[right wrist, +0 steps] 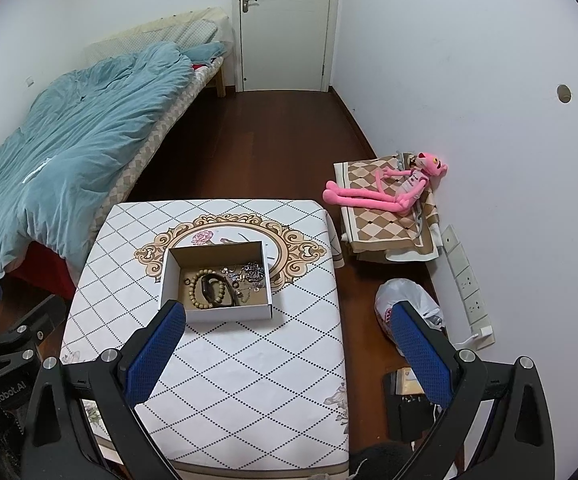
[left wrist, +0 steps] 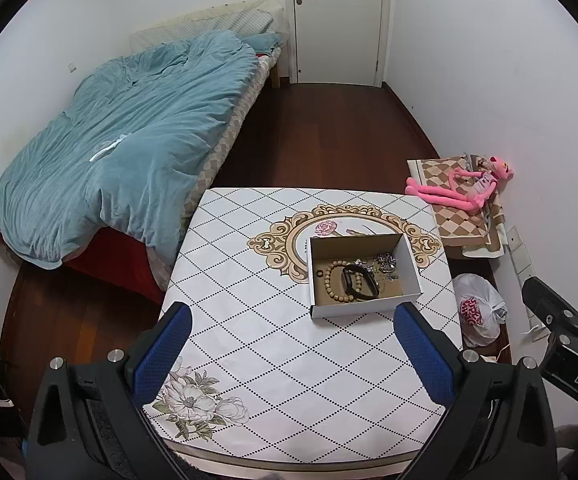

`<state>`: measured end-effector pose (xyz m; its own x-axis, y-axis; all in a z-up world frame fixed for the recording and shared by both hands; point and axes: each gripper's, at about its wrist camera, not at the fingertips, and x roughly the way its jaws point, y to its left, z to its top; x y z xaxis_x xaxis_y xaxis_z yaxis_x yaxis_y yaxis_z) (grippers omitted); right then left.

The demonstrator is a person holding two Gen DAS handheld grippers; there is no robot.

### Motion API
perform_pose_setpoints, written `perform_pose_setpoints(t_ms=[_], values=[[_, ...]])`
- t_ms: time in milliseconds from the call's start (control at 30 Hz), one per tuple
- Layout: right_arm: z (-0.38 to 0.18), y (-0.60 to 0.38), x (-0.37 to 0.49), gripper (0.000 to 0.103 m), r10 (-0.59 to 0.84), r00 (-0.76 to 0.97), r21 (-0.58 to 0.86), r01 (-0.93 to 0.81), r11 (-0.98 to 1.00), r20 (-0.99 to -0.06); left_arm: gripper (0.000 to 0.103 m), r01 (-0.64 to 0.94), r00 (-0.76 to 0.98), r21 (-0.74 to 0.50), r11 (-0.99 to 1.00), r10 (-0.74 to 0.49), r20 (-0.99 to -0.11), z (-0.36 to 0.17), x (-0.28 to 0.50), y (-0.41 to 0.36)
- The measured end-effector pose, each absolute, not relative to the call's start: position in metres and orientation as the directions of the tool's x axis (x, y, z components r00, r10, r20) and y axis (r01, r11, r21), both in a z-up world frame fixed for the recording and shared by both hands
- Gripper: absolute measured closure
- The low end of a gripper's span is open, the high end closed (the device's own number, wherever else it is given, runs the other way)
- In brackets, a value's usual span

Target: Organize jewelry

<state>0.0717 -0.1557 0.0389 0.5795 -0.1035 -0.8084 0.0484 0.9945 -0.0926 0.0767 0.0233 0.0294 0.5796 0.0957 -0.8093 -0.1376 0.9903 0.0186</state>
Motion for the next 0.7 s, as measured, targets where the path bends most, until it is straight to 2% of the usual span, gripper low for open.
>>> perform_pose_setpoints(t_ms=[700], values=[[0.0378,-0.1567,0.0759,0.000,-0.104,0.572,-0.094,0.047,0.994,-0.814,0.000,-0.138,0.577,0.023,0.990,0.099,-0.811,0.0294,0.0791,0.0233]])
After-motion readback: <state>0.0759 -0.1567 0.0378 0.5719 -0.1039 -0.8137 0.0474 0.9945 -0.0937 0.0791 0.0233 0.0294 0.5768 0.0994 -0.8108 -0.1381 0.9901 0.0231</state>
